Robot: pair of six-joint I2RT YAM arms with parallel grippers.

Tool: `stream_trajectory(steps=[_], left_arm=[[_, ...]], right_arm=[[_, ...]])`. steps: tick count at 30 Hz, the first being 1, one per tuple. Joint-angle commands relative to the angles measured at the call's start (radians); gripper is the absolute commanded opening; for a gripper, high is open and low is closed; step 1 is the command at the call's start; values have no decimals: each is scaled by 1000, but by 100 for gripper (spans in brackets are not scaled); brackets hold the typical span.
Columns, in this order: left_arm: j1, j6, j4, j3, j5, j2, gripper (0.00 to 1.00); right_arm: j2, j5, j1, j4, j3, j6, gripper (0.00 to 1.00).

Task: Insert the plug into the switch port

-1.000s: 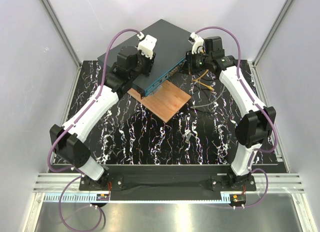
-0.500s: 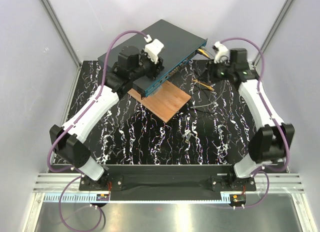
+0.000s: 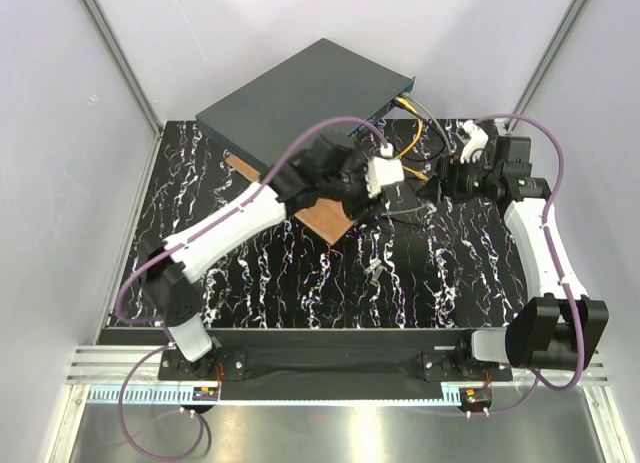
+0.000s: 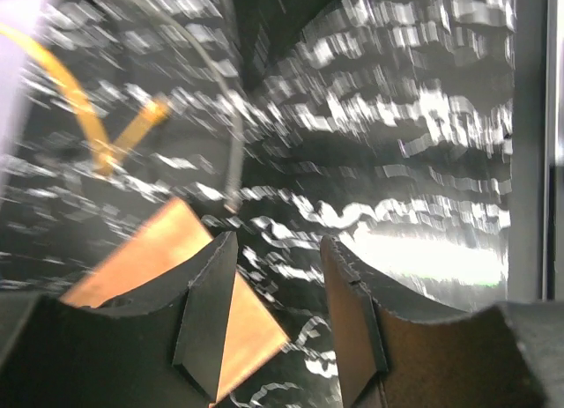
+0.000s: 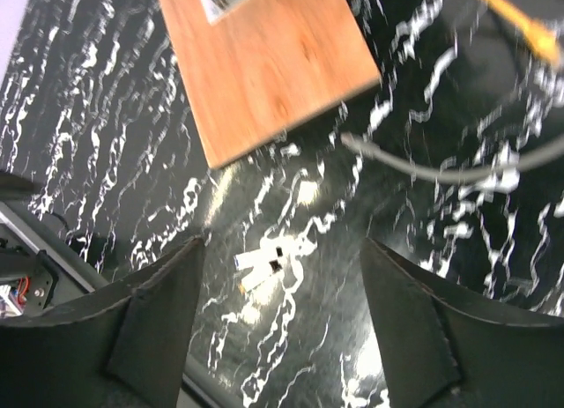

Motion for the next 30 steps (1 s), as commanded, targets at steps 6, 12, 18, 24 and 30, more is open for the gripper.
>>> stream_trajectory(steps=[6, 12, 18, 24, 30], left_arm=[[-66, 108, -108, -26, -97, 149, 42], [-117, 142, -132, -95, -180, 228, 41], [-134, 67, -72, -169, -200, 269, 41], [-146, -18, -100, -60, -213, 378, 38], [-168, -42, -74, -86, -213, 406, 38]], right_arm=[[-10, -34, -83, -83, -54, -16, 79], [1, -16, -110, -115, -62, -29, 76], [4, -11, -114, -126, -83, -39, 76], [-3, -12, -115, -134, -97, -29, 75], [-33, -2, -118, -141, -125, -45, 75]])
